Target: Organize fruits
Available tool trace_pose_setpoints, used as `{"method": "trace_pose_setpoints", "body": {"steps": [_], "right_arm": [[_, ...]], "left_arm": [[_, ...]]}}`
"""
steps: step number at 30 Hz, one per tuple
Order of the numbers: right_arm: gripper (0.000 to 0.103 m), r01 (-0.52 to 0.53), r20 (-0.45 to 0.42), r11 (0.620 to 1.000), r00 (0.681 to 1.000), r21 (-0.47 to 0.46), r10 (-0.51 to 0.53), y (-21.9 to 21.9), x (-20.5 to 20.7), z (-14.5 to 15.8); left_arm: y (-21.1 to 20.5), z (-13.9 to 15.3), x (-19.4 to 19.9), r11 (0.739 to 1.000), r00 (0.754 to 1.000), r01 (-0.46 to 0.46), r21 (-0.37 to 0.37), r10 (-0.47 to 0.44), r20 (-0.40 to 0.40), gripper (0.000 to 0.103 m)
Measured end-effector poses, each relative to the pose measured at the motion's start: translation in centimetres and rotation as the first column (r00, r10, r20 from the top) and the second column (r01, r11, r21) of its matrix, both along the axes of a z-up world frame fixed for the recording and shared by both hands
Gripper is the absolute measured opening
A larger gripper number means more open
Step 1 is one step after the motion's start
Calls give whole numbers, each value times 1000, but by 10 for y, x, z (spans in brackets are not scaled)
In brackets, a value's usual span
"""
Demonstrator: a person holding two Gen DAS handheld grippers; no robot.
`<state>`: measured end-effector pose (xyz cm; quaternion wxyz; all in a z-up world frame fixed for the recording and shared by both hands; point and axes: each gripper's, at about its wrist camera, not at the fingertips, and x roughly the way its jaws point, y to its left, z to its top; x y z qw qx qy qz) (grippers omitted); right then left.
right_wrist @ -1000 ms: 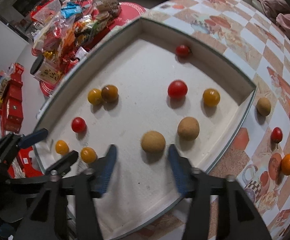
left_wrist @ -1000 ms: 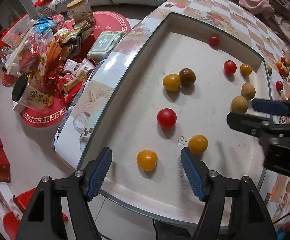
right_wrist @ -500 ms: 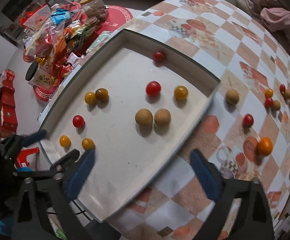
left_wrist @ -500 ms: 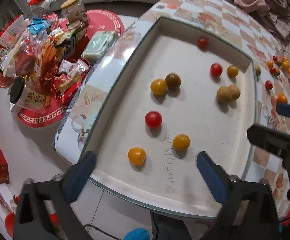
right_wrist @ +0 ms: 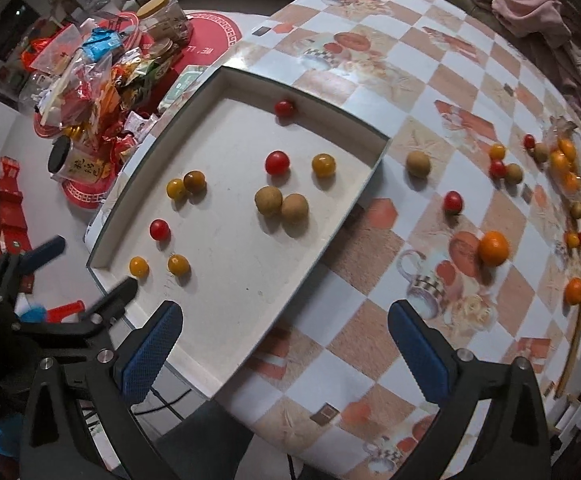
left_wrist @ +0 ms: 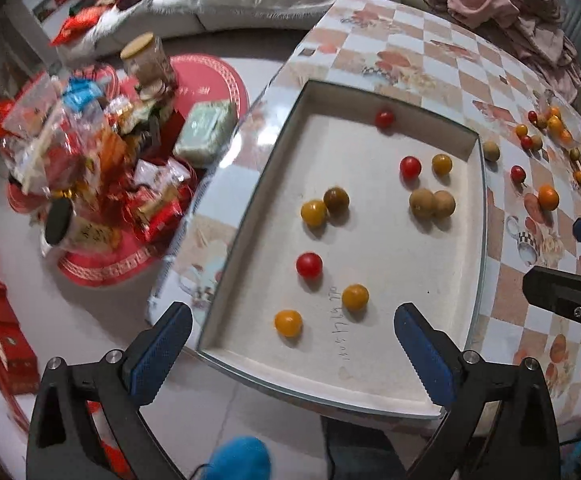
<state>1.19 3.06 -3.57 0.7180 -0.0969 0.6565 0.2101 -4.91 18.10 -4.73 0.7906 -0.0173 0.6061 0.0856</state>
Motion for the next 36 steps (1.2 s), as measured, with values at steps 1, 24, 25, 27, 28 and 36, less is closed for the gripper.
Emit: {"method": "trace_pose_setpoints", "body": {"steps": [1, 24, 25, 27, 28, 36], "right_arm": [[103, 0, 4, 1000, 1000, -5, 0, -1, -1, 3], [103, -18, 72, 996, 997, -85, 24, -6, -13, 47], [103, -16, 72, 996, 997, -87, 23, -6, -13, 47], [103, -12, 72, 996, 997, -91, 19, -8, -12, 47], [103, -9, 72, 996, 997, -92, 16, -9, -12, 48], [103, -4, 80, 996, 997, -93, 11, -11, -11, 50]], "left_arm": [[0, 3, 1, 1000, 1000, 5, 0, -5, -3, 101], [-23, 38, -2, 981, 976, 191, -30, -193, -100, 101], [-24, 39, -1, 980, 975, 197, -27, -199, -99, 101], [-26, 42, 0, 978, 973, 206, -29, -208, -96, 101], [-27, 43, 0, 978, 973, 208, -27, -210, -96, 101], [-32, 46, 3, 972, 967, 233, -15, -233, -102, 101]]}}
